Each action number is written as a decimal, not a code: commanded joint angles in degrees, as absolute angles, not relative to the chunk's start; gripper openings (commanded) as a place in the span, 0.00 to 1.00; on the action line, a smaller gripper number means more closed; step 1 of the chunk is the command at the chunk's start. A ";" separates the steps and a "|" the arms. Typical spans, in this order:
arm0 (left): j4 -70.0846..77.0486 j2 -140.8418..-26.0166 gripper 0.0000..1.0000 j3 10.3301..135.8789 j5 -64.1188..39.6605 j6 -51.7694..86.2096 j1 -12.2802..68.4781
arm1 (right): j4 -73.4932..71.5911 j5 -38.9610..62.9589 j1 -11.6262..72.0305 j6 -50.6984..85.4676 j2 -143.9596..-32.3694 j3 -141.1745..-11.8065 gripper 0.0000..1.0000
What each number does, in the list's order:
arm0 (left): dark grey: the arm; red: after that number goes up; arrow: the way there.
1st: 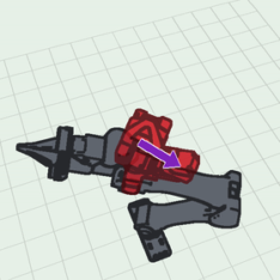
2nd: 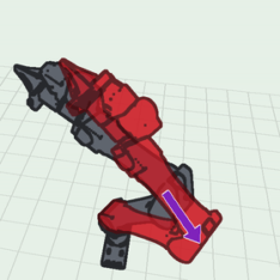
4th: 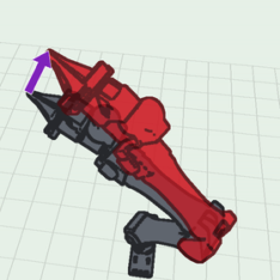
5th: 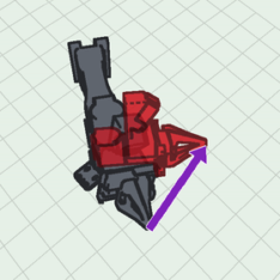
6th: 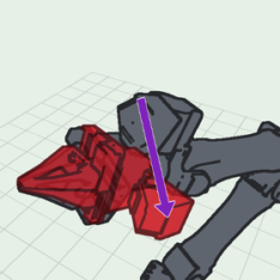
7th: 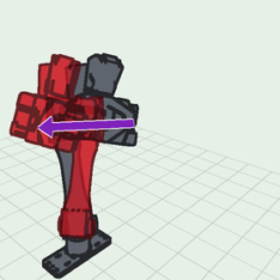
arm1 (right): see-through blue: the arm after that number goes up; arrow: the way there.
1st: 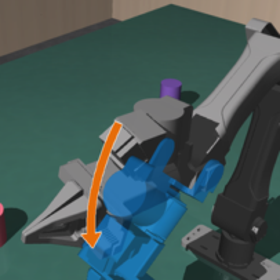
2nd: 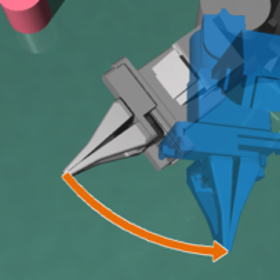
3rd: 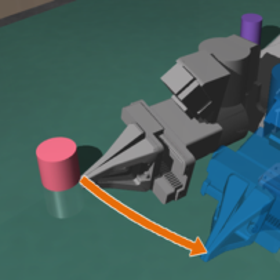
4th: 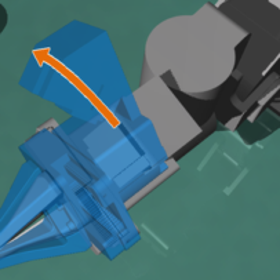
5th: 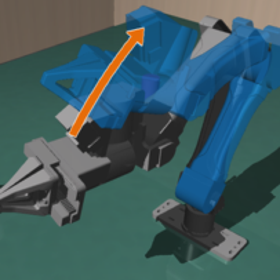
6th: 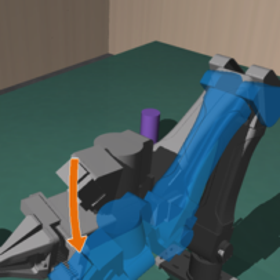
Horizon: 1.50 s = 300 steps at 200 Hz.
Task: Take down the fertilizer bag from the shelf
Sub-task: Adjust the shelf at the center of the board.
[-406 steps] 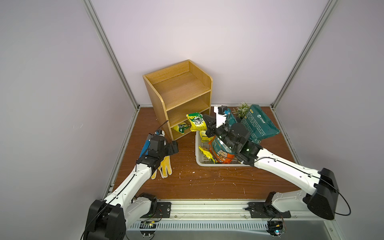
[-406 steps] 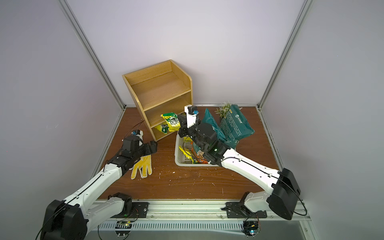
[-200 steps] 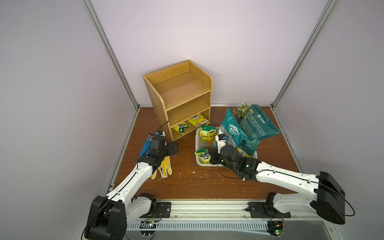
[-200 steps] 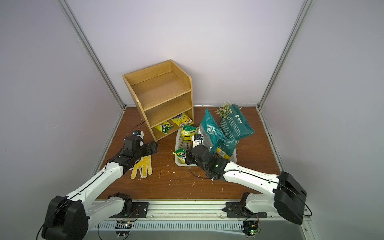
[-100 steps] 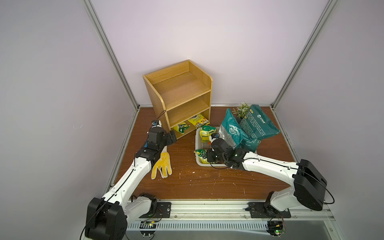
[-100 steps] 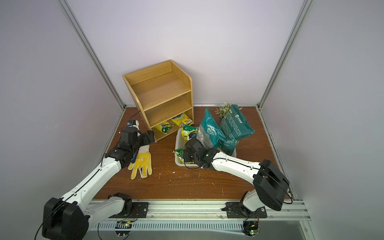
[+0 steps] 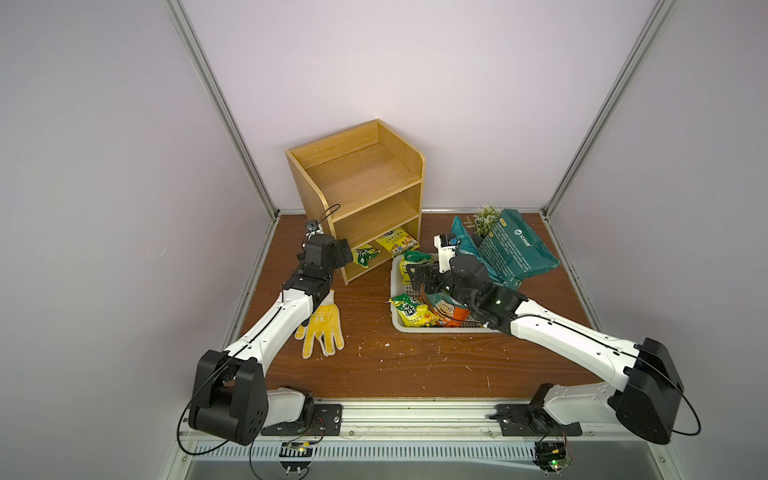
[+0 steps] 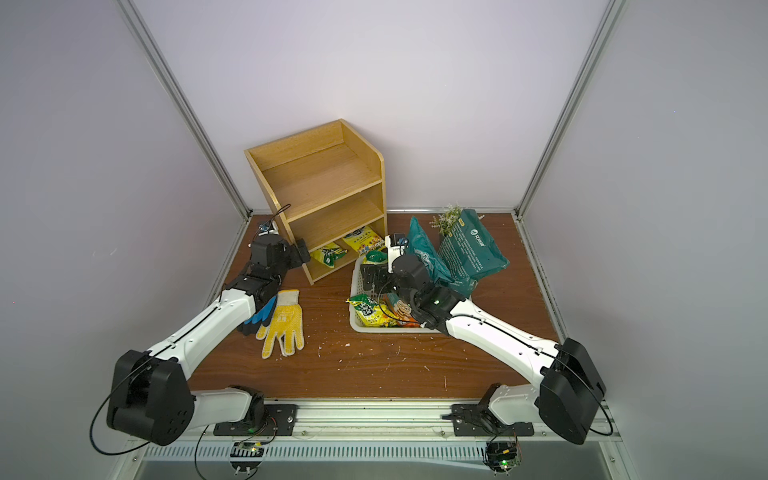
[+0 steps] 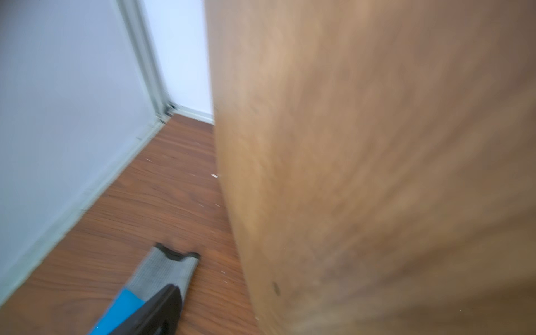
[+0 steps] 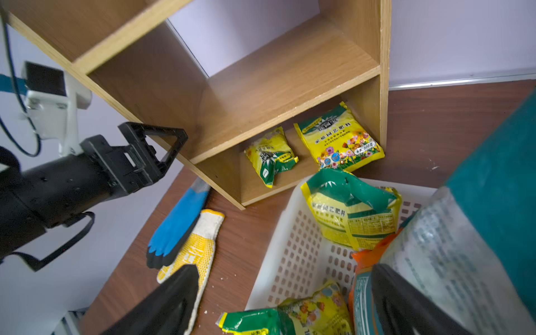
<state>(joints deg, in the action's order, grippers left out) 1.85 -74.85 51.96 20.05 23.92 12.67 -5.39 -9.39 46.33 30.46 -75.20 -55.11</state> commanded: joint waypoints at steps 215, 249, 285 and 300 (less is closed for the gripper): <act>-4.21 -86.67 1.00 67.41 28.67 17.79 -8.52 | -7.82 -0.88 42.72 29.09 -72.03 -51.91 0.99; -7.38 -83.13 1.00 66.04 15.40 19.89 -8.46 | -7.54 -1.79 42.75 28.92 -71.53 -51.33 0.99; -9.23 -68.75 0.99 55.45 12.44 23.08 -4.25 | -8.82 -1.15 42.75 29.00 -71.88 -50.91 0.96; -10.48 -62.61 0.99 50.36 9.57 25.72 -3.13 | -9.31 -0.64 42.72 29.09 -72.80 -50.97 0.96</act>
<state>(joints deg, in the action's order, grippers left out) -6.85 -70.57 55.86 13.82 21.37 -5.45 -7.09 -1.17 42.98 29.54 -72.86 -51.05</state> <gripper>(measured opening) 0.989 0.961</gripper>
